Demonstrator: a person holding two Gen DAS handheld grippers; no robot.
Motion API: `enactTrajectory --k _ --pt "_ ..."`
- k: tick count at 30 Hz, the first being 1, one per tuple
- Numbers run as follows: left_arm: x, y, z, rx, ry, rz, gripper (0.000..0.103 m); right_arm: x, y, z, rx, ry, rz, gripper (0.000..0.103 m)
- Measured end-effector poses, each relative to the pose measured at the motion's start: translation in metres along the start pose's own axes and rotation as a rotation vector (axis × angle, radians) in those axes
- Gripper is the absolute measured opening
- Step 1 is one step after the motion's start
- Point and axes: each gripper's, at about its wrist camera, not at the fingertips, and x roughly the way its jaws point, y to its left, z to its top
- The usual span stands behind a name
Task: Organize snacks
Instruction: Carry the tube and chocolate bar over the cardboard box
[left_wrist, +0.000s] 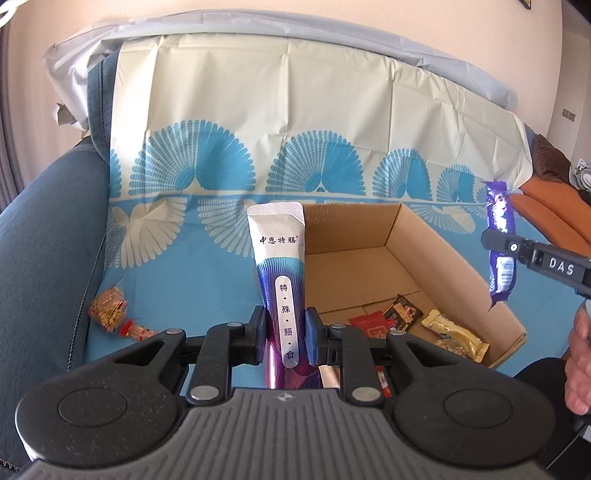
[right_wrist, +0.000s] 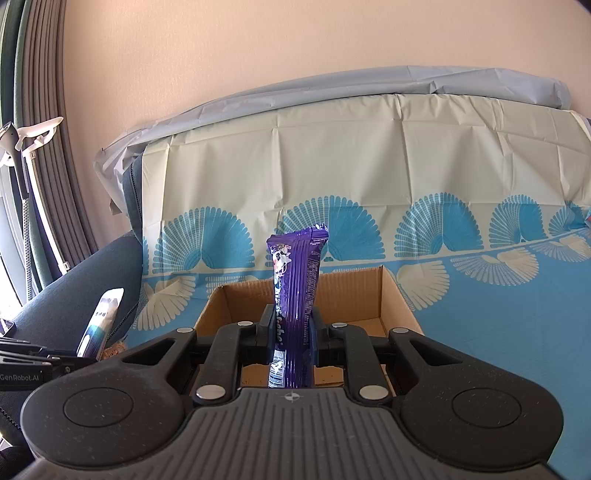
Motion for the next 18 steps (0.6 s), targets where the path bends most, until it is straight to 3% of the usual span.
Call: enactTrajectory --k 18 --pt "0.004 -0.028 0.027 0.030 -0.046 -0.062 0.023 0.000 -0.001 0.000 0.001 0.000 0.001 0.018"
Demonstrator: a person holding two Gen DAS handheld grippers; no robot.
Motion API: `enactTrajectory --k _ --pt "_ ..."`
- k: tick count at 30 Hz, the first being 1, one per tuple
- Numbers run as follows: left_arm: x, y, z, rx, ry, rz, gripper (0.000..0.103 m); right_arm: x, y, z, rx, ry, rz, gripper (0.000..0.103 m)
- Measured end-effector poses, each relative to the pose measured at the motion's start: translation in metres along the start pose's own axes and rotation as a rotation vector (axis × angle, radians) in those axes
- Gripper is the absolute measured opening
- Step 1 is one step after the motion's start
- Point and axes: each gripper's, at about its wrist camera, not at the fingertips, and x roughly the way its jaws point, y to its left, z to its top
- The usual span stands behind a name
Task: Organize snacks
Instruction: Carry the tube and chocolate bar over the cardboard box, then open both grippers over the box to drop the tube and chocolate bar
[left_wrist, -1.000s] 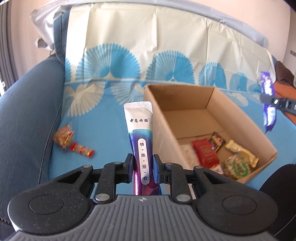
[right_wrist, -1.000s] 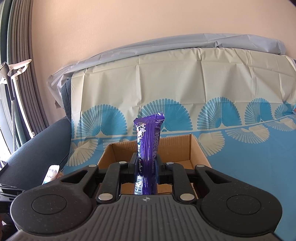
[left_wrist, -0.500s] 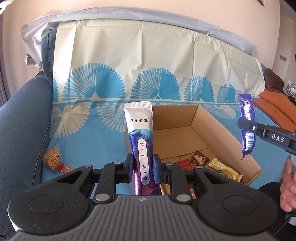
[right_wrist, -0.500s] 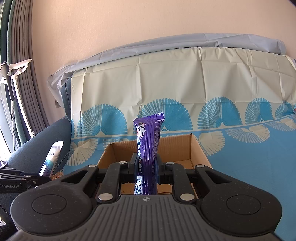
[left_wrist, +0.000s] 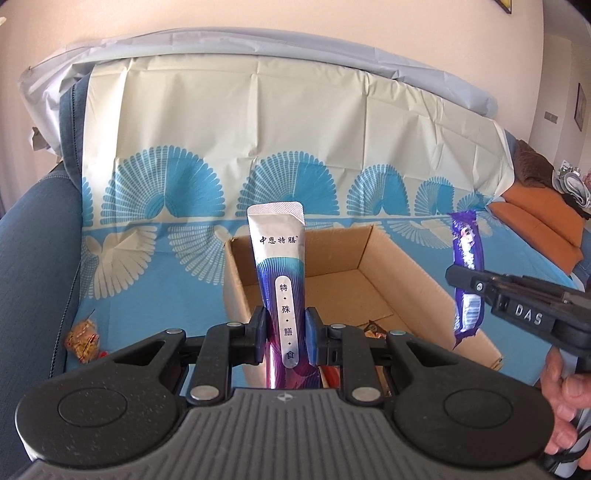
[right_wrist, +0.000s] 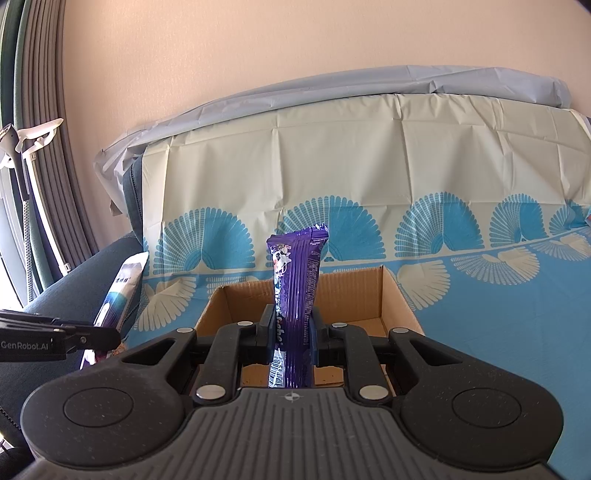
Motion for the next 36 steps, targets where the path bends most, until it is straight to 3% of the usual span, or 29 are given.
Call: enactTrajectory --k 31,32,35,36 --pt "0.048 -0.047 0.066 0.016 -0.080 -0.130 0.026 0.020 0.005 -0.002 0.019 0.049 0.018 0.020" --pt "0.049 -0.048 0.068 0.015 -0.080 -0.138 0.027 0.022 0.006 -0.002 0.020 0.055 0.007 0.021" --pt "0.043 -0.051 0.068 0.039 -0.099 -0.164 0.048 0.028 0.009 -0.002 0.010 0.073 -0.025 0.055" --pt "0.040 -0.050 0.067 0.049 -0.109 -0.160 0.054 0.029 0.011 -0.002 0.003 0.076 -0.029 0.056"
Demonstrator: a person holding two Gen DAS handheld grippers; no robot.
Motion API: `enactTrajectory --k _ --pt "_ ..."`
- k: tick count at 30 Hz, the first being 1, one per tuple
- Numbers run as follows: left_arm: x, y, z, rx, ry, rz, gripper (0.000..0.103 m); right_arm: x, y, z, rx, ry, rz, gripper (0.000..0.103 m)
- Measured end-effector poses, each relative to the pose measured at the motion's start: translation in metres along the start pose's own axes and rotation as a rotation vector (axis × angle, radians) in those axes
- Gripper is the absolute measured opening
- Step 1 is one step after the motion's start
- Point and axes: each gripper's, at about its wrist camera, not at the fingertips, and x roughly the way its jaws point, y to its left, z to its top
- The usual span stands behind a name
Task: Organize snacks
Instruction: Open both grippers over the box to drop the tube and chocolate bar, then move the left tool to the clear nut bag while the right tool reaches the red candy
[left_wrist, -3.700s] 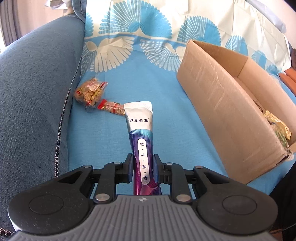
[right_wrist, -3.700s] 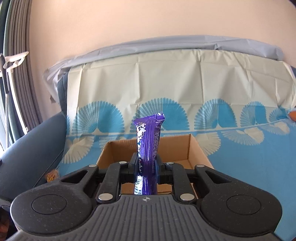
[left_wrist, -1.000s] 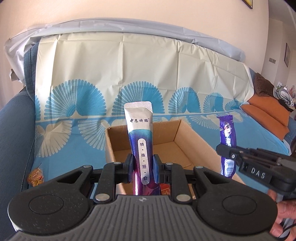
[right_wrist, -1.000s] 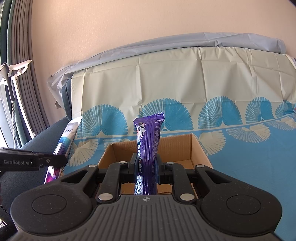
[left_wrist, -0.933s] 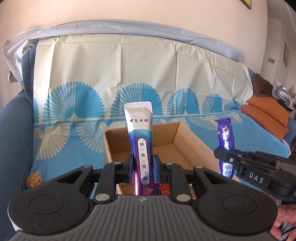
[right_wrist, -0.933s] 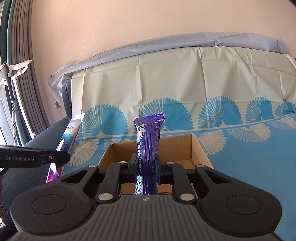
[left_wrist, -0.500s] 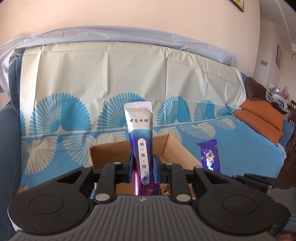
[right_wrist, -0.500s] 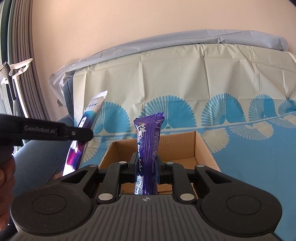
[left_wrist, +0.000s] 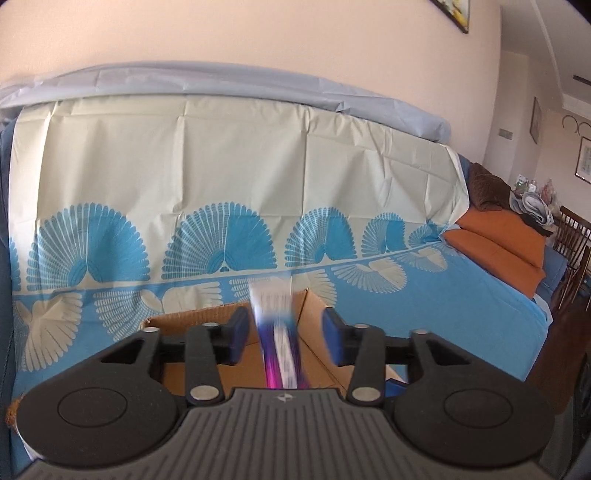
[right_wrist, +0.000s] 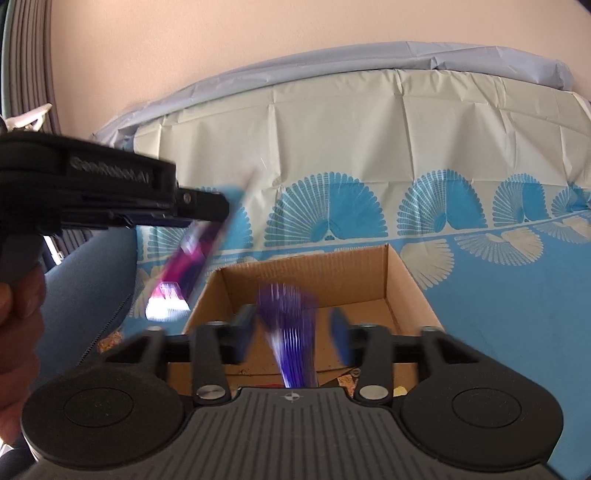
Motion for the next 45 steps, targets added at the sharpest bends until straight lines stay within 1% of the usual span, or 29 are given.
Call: enactTrajectory --k 1,2,5,8,13,15,19,20,24,25,26,27,29,31,34,37,41,45 --pt "-0.004 0.001 -0.002 0.008 -0.008 0.007 0.057 0.001 0.002 0.000 -0.009 0.002 -0.004 0.056" --pt "-0.008 0.003 -0.006 0.009 -0.014 0.015 0.057 0.000 0.003 -0.001 -0.017 0.003 -0.009 0.057" --pt "-0.020 0.019 -0.021 -0.018 -0.022 0.049 0.057 -0.001 0.007 -0.002 -0.037 0.000 -0.029 0.061" --pt "-0.034 0.037 -0.041 -0.026 -0.025 0.076 0.056 -0.003 0.009 -0.003 -0.050 -0.003 -0.043 0.062" --pt "-0.059 0.077 -0.080 -0.012 -0.001 0.119 0.035 -0.006 0.014 -0.004 -0.072 -0.007 -0.075 0.062" --pt "-0.068 0.096 -0.094 0.000 0.004 0.144 0.031 -0.008 0.016 -0.005 -0.073 -0.010 -0.087 0.062" --pt "-0.079 0.139 -0.113 -0.010 0.003 0.217 0.031 -0.010 0.025 -0.008 -0.075 -0.018 -0.097 0.061" --pt "-0.080 0.148 -0.116 -0.012 0.002 0.236 0.031 -0.010 0.028 -0.009 -0.083 -0.021 -0.099 0.060" --pt "-0.082 0.175 -0.134 0.014 0.007 0.301 0.031 -0.008 0.046 -0.012 -0.129 -0.029 -0.098 0.047" --pt "-0.082 0.179 -0.141 0.024 0.014 0.314 0.031 -0.008 0.050 -0.012 -0.133 -0.032 -0.089 0.045" --pt "-0.082 0.182 -0.152 0.032 0.023 0.322 0.031 -0.007 0.055 -0.014 -0.140 -0.037 -0.080 0.041" --pt "-0.080 0.186 -0.157 0.003 0.048 0.321 0.031 -0.008 0.060 -0.015 -0.150 -0.046 -0.070 0.036" --pt "-0.091 0.193 -0.156 -0.045 -0.020 0.322 0.031 -0.010 0.072 -0.019 -0.172 -0.077 -0.041 0.033" --pt "-0.093 0.195 -0.153 -0.065 -0.027 0.324 0.031 -0.011 0.085 -0.023 -0.196 -0.112 0.012 0.029" --pt "-0.092 0.193 -0.150 -0.063 -0.031 0.309 0.032 -0.006 0.108 -0.032 -0.242 -0.138 0.103 0.028" --pt "-0.091 0.197 -0.148 -0.101 -0.035 0.329 0.032 0.005 0.132 -0.044 -0.279 -0.118 0.172 0.028" --pt "-0.105 0.207 -0.146 -0.188 -0.109 0.378 0.032 0.018 0.161 -0.056 -0.305 -0.095 0.230 0.028" --pt "-0.107 0.217 -0.144 -0.249 -0.113 0.427 0.032 0.038 0.191 -0.069 -0.297 -0.075 0.260 0.028"
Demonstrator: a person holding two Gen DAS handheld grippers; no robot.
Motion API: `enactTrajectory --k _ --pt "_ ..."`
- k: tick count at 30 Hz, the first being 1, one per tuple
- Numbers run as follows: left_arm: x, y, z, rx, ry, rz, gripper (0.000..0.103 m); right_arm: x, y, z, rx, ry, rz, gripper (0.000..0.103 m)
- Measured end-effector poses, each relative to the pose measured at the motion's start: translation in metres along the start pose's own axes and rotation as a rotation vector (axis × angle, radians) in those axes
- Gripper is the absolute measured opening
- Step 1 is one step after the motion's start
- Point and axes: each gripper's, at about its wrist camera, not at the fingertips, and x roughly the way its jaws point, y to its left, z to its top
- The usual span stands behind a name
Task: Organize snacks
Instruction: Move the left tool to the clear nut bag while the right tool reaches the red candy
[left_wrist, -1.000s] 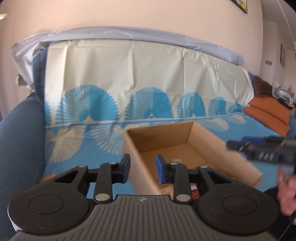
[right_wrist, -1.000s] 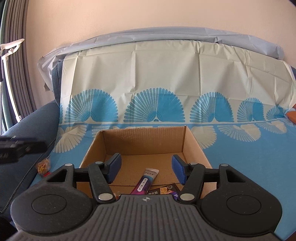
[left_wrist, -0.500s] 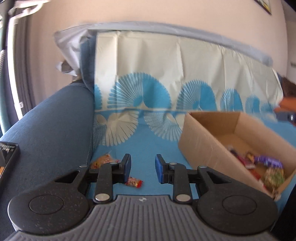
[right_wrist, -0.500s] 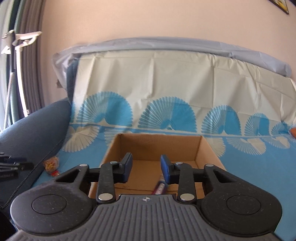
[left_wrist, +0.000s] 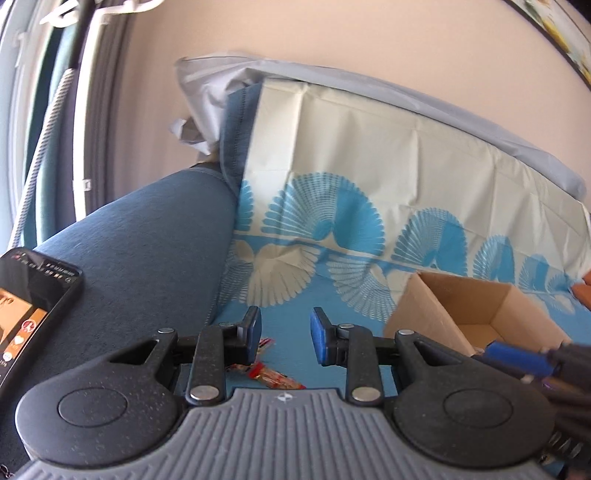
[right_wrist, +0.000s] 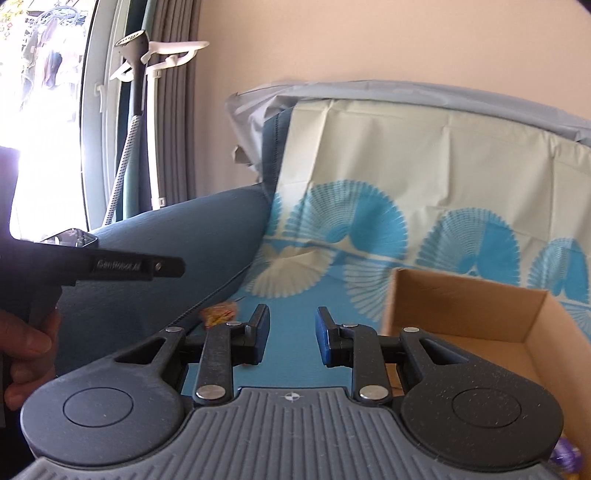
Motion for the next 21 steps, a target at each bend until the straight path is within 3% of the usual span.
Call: enactTrajectory --k 11,13,15,21 --pt "0.014 0.006 0.002 -0.037 0.030 0.090 0.032 0.090 0.034 -0.036 0.002 0.070 0.003 0.028" --pt "0.018 0.007 0.001 -0.036 0.042 0.100 0.032 0.106 0.035 -0.042 -0.005 0.081 -0.004 0.033" --pt "0.025 0.007 0.001 -0.035 0.061 0.118 0.032 0.122 0.035 -0.048 -0.012 0.091 -0.013 0.057" --pt "0.034 0.005 0.000 -0.021 0.085 0.143 0.032 0.159 0.036 -0.060 -0.005 0.108 -0.014 0.061"
